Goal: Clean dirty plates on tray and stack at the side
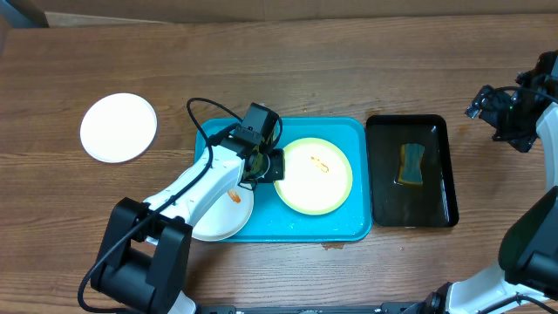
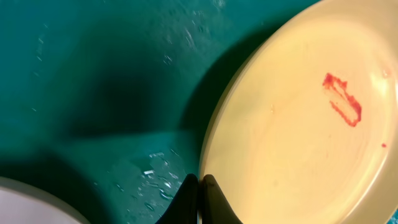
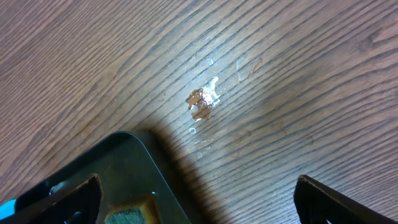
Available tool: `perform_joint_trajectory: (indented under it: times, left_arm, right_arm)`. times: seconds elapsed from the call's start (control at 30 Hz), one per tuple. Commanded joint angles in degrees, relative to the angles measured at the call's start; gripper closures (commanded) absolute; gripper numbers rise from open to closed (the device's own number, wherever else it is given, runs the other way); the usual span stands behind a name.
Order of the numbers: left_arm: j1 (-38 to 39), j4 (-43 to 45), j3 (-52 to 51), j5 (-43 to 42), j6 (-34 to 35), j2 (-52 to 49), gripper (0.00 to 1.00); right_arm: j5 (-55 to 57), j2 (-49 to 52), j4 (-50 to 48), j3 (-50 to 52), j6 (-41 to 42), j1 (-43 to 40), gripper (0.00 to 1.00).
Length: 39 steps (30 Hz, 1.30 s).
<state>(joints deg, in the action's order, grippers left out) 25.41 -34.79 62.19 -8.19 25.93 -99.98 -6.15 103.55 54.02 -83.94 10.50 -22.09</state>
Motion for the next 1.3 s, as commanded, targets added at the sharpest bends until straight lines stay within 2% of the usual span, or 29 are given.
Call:
perform_joint_trajectory:
  times: [0.0,0.03,0.07,0.2,0.3,0.4,0.5,0.7,0.77,0.9,0.97,1.07,1.27]
  left_arm:
    - [0.1,2.4,1.1,4.9,-2.4,0.0,0.91]
    - [0.1,3.1,1.1,5.0,-3.4,0.0,0.78]
    - [0.1,3.5,1.2,5.0,-4.2,0.0,0.70]
    - [0.1,0.0,4.5,5.0,-5.0,0.0,0.55]
    - [0.2,-6.9,8.5,5.0,-3.9,0.0,0.55]
    - [0.6,-12.7,9.9,4.7,1.6,0.0,0.63]
    - [1.3,-15.4,9.0,3.1,5.8,-0.1,0.63]
    - [4.8,-13.6,5.4,2.4,9.3,-0.1,0.63]
    - [5.7,-12.6,4.9,3.6,9.4,-0.1,0.65]
    - [6.2,-12.3,3.8,6.9,13.7,-0.1,0.61]
    - [6.1,-12.3,3.2,7.0,14.9,-0.1,0.62]
    - [6.1,-10.5,2.7,7.3,14.8,-0.3,0.70]
    - [6.1,-8.3,2.7,7.1,15.1,-2.4,0.71]
  right_arm:
    - [0.1,-0.6,-0.2,0.1,0.2,0.2,0.00]
    - [0.1,-0.6,-0.2,0.1,0.2,0.2,0.00]
    - [0.1,-0.5,-0.2,0.1,0.2,0.2,0.00]
    - [0.1,-0.5,-0.2,0.1,0.2,0.2,0.00]
    - [0.1,-0.6,-0.2,0.1,0.2,0.2,0.00]
    - [0.1,-0.6,-0.2,0.1,0.2,0.2,0.00]
    - [0.1,-0.6,-0.2,0.1,0.2,0.2,0.00]
    - [0.1,-0.6,-0.2,0.1,0.2,0.2,0.00]
    - [0.1,-0.5,-0.2,0.1,0.2,0.2,0.00]
    - [0.1,-0.6,-0.2,0.1,0.2,0.2,0.00]
    - [0.1,-0.5,-0.2,0.1,0.2,0.2,0.00]
    - [0.1,-0.5,-0.2,0.1,0.2,0.2,0.00]
    - [0.1,-0.6,-0.2,0.1,0.2,0.2,0.00]
